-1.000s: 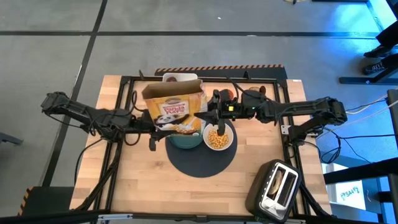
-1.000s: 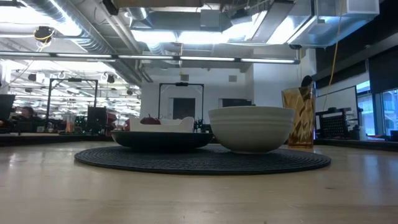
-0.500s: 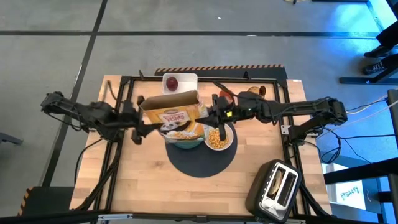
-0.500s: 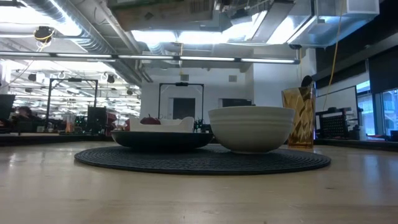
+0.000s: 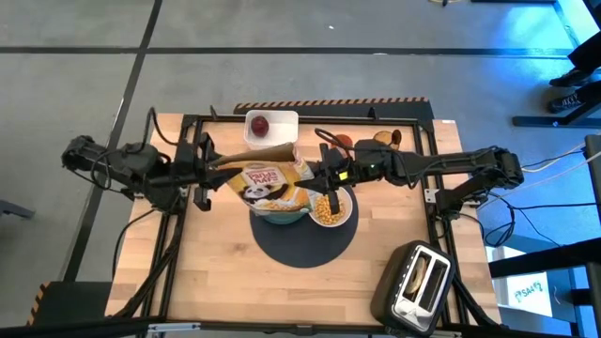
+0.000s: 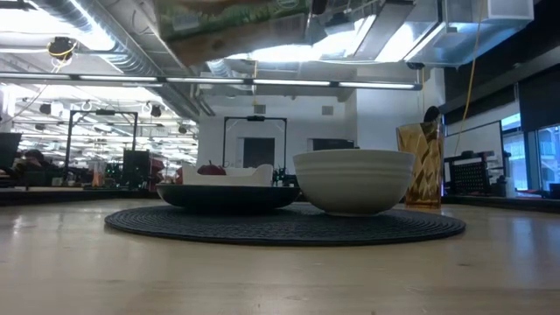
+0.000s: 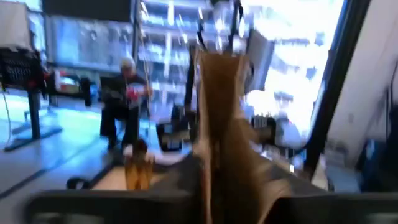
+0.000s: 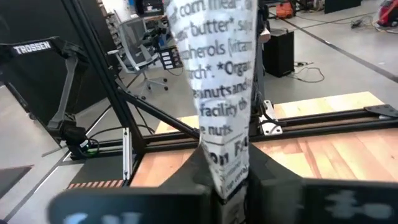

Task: Arrange a breakfast setting
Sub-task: Pour the cereal from the cereal box into the white bowl

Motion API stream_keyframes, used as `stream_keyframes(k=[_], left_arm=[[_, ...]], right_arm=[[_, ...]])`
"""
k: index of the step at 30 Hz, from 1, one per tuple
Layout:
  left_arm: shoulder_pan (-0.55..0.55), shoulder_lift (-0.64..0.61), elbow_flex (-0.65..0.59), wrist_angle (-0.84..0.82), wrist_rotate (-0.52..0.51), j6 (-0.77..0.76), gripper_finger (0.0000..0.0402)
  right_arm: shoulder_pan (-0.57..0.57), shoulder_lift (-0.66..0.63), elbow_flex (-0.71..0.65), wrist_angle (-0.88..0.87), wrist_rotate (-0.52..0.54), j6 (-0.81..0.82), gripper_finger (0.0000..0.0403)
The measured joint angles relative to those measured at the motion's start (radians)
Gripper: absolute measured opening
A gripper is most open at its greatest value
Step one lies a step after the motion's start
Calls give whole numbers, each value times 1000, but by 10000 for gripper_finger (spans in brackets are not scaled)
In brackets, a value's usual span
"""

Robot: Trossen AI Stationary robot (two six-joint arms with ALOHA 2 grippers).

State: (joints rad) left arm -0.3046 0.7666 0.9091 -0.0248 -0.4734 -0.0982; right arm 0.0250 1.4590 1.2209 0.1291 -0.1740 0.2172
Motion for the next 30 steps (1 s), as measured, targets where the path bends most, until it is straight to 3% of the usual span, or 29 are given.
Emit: stream_keyframes(k=[1,3,8,13,18,30], left_arm=[[0,0,18,-64,18,-2,38],[0,-1,60,-202,73,-27,14],[-39,-8,138,-501,266,-28,3],[-116,-18,138,-622,458,-39,2],[-211,-10,96,-677,546,-27,2],[-443,-11,-70,-642,548,-57,2]], right_arm=[[1,0,0,0,15,9,49],[1,-3,0,7,28,10,85],[2,-18,0,44,35,20,175],[1,-52,2,79,101,25,232],[1,-92,2,13,182,87,244],[80,-110,2,-52,398,156,245]])
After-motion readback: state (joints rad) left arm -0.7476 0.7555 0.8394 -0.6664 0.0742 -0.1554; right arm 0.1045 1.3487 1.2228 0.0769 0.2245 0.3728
